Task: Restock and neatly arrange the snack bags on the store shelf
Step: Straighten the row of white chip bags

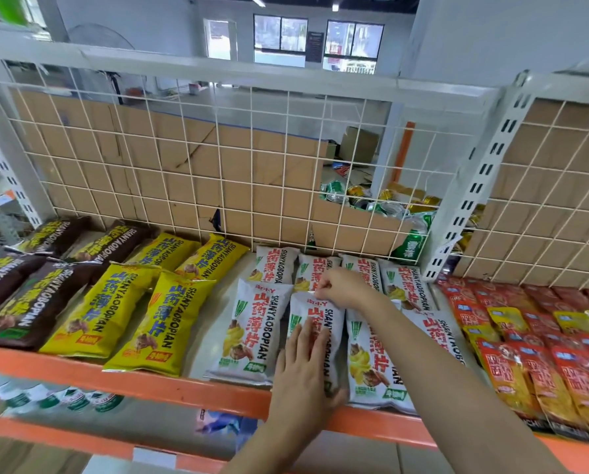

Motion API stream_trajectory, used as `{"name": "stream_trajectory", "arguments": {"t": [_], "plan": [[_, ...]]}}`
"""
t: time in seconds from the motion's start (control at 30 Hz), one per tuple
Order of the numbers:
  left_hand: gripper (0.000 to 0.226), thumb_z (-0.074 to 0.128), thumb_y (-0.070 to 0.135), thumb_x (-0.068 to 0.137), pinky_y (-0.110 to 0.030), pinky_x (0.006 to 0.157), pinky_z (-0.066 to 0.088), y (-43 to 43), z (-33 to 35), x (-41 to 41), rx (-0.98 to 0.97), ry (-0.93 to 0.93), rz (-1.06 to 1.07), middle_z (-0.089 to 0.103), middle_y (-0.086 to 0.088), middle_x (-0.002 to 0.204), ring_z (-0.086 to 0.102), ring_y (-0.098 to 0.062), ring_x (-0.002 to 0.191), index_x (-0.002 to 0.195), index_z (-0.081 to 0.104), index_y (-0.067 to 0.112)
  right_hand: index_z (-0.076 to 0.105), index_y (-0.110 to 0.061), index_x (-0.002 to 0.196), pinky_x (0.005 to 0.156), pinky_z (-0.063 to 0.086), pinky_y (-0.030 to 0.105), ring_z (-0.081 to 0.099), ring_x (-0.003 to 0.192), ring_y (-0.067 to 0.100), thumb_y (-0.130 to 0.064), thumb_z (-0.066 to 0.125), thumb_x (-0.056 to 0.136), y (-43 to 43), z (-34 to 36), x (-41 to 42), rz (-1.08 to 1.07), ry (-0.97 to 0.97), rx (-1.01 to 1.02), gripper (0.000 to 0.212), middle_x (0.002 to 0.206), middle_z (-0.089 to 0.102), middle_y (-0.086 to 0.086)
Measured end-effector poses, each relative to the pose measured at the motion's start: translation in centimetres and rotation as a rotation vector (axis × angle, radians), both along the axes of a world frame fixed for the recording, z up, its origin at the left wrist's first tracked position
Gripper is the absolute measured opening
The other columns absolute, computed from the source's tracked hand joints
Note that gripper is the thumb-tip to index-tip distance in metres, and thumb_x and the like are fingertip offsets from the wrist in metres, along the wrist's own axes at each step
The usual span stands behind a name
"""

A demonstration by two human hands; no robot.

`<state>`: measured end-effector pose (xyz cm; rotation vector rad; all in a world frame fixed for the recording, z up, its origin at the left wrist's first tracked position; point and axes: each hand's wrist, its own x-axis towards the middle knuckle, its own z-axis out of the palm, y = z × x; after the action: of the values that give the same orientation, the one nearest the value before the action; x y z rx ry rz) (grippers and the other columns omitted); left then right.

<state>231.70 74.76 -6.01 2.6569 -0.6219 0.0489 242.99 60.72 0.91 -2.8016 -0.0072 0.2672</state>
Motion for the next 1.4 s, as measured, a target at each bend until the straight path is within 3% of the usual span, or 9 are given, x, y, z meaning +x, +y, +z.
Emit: {"name": "stream_trajectory", "arguments": {"t": [0.13, 0.23, 0.3, 0.4, 0.5, 0.77, 0.87, 1.1, 1.4], "plan": [[0.099, 0.011, 0.067, 0.057, -0.038, 0.117, 0.002, -0.3, -0.3, 0.0, -0.015, 0.065, -0.032, -0.022, 0.003, 0.154, -0.013, -0.021, 0.144, 0.148, -0.003, 0.029, 0.06, -0.02, 0.069, 0.1, 0.034, 0.043, 0.055, 0.079, 0.019, -0.03, 0.057, 0.091, -0.1, -0.3, 0.5, -0.007, -0.011, -0.056, 0.023, 0.069, 0.056, -0.008], [0.09, 0.021, 0.067, 0.07, -0.039, 0.117, 0.001, -0.4, -0.1, 0.1, 0.017, 0.069, -0.026, -0.032, 0.005, 0.148, -0.018, -0.02, 0.143, 0.147, -0.008, 0.032, 0.052, -0.024, 0.063, 0.098, 0.035, 0.042, 0.051, 0.075, 0.016, -0.032, 0.058, 0.09, 0.0, -0.5, 0.8, -0.013, -0.019, -0.079, 0.029, 0.062, 0.049, -0.012], [0.084, 0.035, 0.062, 0.08, -0.04, 0.118, 0.002, -0.4, 0.1, 0.1, 0.055, 0.107, -0.03, -0.031, 0.004, 0.15, -0.019, -0.02, 0.142, 0.147, -0.008, 0.034, 0.055, -0.021, 0.065, 0.095, 0.037, 0.04, 0.056, 0.077, 0.019, -0.032, 0.059, 0.088, 0.0, -0.7, 0.8, -0.014, -0.031, -0.08, 0.027, 0.063, 0.052, -0.01], [0.092, 0.013, 0.067, 0.061, -0.04, 0.116, 0.006, -0.3, 0.3, 0.0, 0.042, 0.087, -0.032, -0.026, 0.003, 0.153, -0.019, -0.02, 0.142, 0.147, -0.003, 0.037, 0.066, -0.014, 0.081, 0.094, 0.04, 0.039, 0.061, 0.088, 0.021, -0.032, 0.06, 0.087, 0.1, -0.9, 0.7, -0.021, -0.062, -0.049, 0.02, 0.083, 0.066, -0.002], [0.094, 0.011, 0.065, 0.057, -0.041, 0.116, 0.008, -0.3, 0.1, -0.3, -0.007, 0.082, -0.026, -0.021, 0.001, 0.154, -0.018, -0.022, 0.143, 0.147, 0.003, 0.04, 0.069, -0.015, 0.087, 0.094, 0.037, 0.037, 0.061, 0.091, 0.018, -0.031, 0.062, 0.087, 0.2, -1.2, 0.5, -0.028, -0.14, -0.042, 0.018, 0.092, 0.069, -0.002], [0.067, 0.05, 0.051, 0.086, -0.034, 0.115, -0.001, 1.1, 1.8, 0.2, -0.081, 0.022, 0.007, -0.007, 0.012, 0.155, -0.009, -0.013, 0.143, 0.143, 0.017, 0.04, 0.067, -0.019, 0.094, 0.091, 0.043, 0.039, 0.058, 0.096, 0.018, -0.029, 0.057, 0.089, -1.0, -1.0, -1.9, -0.154, -0.416, 0.108, 0.016, 0.1, 0.065, -0.001], [0.065, 0.054, 0.051, 0.083, -0.041, 0.116, 0.015, 4.0, 2.3, 3.1, -0.233, -0.089, 0.156, 0.017, 0.004, 0.154, 0.012, -0.02, 0.142, 0.14, 0.033, 0.031, 0.06, -0.019, 0.108, 0.093, 0.042, 0.041, 0.055, 0.104, 0.02, -0.029, 0.052, 0.091, -3.5, -0.9, -4.6, -0.289, -0.488, 0.092, 0.021, 0.113, 0.06, 0.0], [0.095, 0.05, 0.069, 0.066, -0.043, 0.11, 0.025, 7.2, 1.2, 6.3, -0.162, 0.116, 0.284, 0.009, -0.004, 0.156, 0.017, -0.029, 0.14, 0.147, 0.019, 0.029, 0.038, -0.026, 0.136, 0.105, 0.031, 0.043, 0.031, 0.134, 0.023, -0.039, 0.049, 0.091, -8.1, -2.1, -13.0, -0.532, -0.367, -0.062, 0.049, 0.148, 0.03, 0.0], [0.095, 0.075, 0.049, 0.068, -0.043, 0.103, 0.035, 7.1, 0.6, 6.5, -0.17, 0.064, 0.261, 0.01, -0.006, 0.155, 0.026, -0.03, 0.137, 0.145, 0.026, 0.027, 0.015, -0.027, 0.145, 0.099, 0.04, 0.039, 0.033, 0.133, 0.027, -0.051, 0.054, 0.084, -7.9, -4.8, -17.2, -0.574, -0.237, -0.038, 0.076, 0.152, 0.015, 0.004]]}}
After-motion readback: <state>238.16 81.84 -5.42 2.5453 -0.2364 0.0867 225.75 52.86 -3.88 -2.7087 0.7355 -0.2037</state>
